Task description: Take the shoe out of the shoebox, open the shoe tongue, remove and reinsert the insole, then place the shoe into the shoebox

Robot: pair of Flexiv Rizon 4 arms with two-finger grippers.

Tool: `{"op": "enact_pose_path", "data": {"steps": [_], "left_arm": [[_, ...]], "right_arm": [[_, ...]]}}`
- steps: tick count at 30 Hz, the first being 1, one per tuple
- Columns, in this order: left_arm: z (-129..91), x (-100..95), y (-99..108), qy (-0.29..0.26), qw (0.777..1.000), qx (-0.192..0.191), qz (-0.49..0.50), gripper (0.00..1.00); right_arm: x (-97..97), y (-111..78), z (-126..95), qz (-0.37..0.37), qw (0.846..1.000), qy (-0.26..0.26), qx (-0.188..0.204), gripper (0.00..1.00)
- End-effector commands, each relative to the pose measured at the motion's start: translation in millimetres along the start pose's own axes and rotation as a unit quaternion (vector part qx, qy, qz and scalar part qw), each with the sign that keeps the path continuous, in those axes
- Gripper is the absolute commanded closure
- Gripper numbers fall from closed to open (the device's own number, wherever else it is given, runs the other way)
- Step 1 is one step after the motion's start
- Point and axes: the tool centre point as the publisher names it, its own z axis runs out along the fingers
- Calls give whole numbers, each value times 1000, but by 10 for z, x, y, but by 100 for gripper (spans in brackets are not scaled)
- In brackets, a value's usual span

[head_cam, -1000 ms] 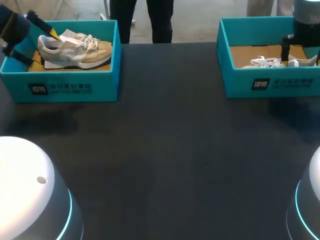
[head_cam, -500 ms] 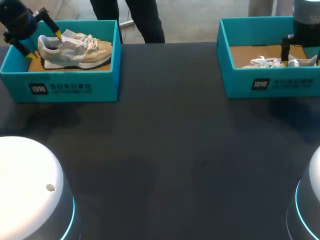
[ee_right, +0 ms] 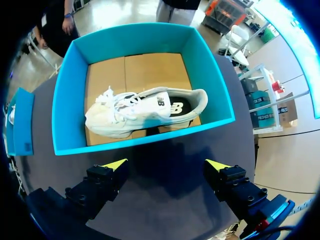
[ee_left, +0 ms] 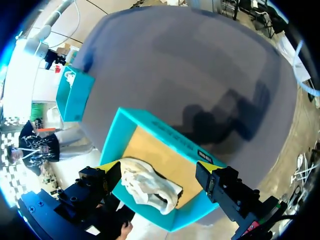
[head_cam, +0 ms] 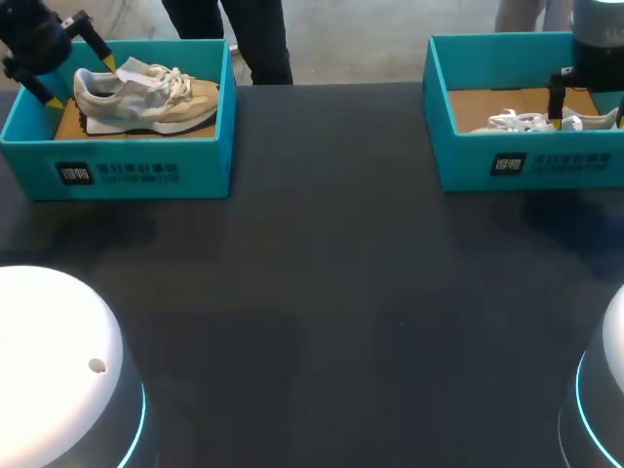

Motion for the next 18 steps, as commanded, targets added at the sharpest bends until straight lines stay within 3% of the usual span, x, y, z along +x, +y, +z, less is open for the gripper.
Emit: {"op": "enact_pose_path", "data": {"steps": [1, 5, 13, 18], "left_arm": [[29, 66, 198, 11, 1000, -1, 28, 0], [118, 160, 302, 39, 996, 19, 78, 0], [272, 271, 694, 32, 986, 58, 153, 0], [389, 288, 1007, 61, 976, 52, 203, 0]], "right_arm": [[-3, -14, -2, 1, 1000, 1, -1, 0], [-3, -14, -2, 1, 1000, 1, -1, 0], [-3, -14, -2, 1, 1000, 1, -1, 0], [-3, -14, -2, 1, 1000, 1, -1, 0]]}}
